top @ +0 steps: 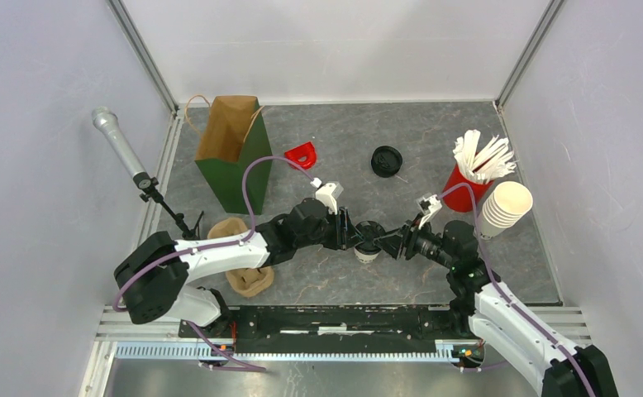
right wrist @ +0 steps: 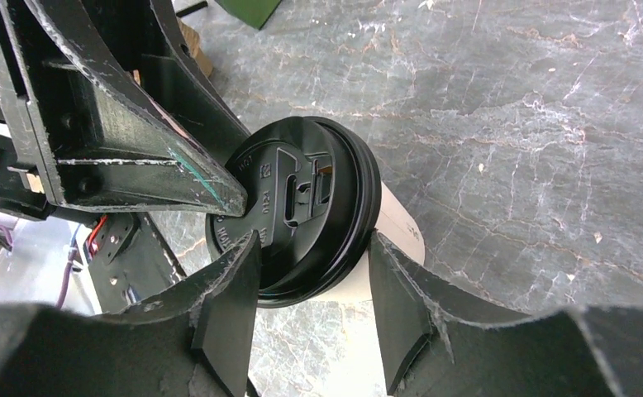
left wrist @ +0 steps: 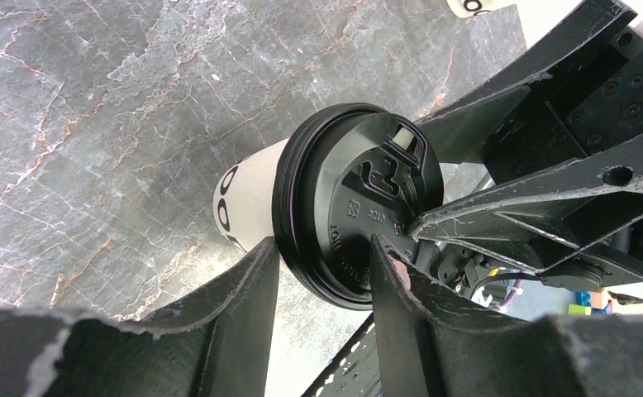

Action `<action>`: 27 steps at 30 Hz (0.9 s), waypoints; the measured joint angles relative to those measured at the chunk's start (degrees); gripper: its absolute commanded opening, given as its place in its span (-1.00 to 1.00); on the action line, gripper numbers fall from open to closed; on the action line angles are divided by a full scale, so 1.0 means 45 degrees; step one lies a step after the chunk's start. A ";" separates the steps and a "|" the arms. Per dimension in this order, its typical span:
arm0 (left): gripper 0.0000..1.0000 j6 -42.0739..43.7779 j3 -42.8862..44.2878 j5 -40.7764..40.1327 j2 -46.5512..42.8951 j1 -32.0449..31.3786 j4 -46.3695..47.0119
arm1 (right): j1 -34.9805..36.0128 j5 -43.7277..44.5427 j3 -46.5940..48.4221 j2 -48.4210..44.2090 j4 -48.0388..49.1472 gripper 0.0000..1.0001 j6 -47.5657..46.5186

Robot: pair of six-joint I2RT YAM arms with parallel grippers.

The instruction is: Pack the takeout coffee

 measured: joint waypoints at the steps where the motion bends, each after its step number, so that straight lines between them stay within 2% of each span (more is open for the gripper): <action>1: -0.03 0.0000 0.0000 -0.0044 0.0000 -0.0019 -0.0010 | 0.0000 0.0039 -0.0136 -0.0029 0.0228 -0.01 0.0063; 11: -0.03 -0.0024 -0.0087 -0.0175 0.0005 -0.0039 0.0058 | 0.0000 0.0359 -0.1001 0.0044 0.2103 -0.04 0.0544; 16: -0.03 -0.0019 -0.0087 -0.0170 -0.0015 -0.0039 0.0068 | 0.0000 0.0257 -0.1049 0.0087 0.2278 0.06 0.0622; 27: 0.03 0.0253 0.0529 0.0000 -0.0010 -0.0029 -0.0835 | 0.0087 0.1005 0.2297 0.1326 -0.2327 0.25 -0.0685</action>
